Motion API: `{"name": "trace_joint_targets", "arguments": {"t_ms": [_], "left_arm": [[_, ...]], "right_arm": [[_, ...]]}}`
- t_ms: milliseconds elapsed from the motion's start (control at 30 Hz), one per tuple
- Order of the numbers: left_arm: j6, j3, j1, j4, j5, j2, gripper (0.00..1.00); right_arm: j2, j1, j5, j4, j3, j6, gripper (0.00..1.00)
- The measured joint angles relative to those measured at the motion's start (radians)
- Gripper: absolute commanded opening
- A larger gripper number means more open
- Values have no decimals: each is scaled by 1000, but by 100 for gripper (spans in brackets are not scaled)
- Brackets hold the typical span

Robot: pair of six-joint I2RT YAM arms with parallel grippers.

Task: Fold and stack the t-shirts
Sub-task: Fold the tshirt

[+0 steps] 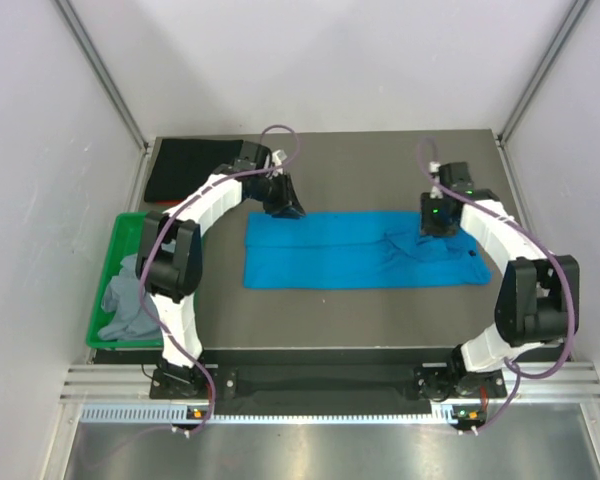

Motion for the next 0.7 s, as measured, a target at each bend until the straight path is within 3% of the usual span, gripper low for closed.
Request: {"name": "trace_joint_targets", "arguments": {"t_ms": [233,700], "left_arm": [[-8,28,121,-17,-68,133,31],[-9,76,141,-22,-152,229,30]], "right_arm": [[42,-256,-76,147,-8,118,48],[164,-428,-208,362,-37,243,40]]}}
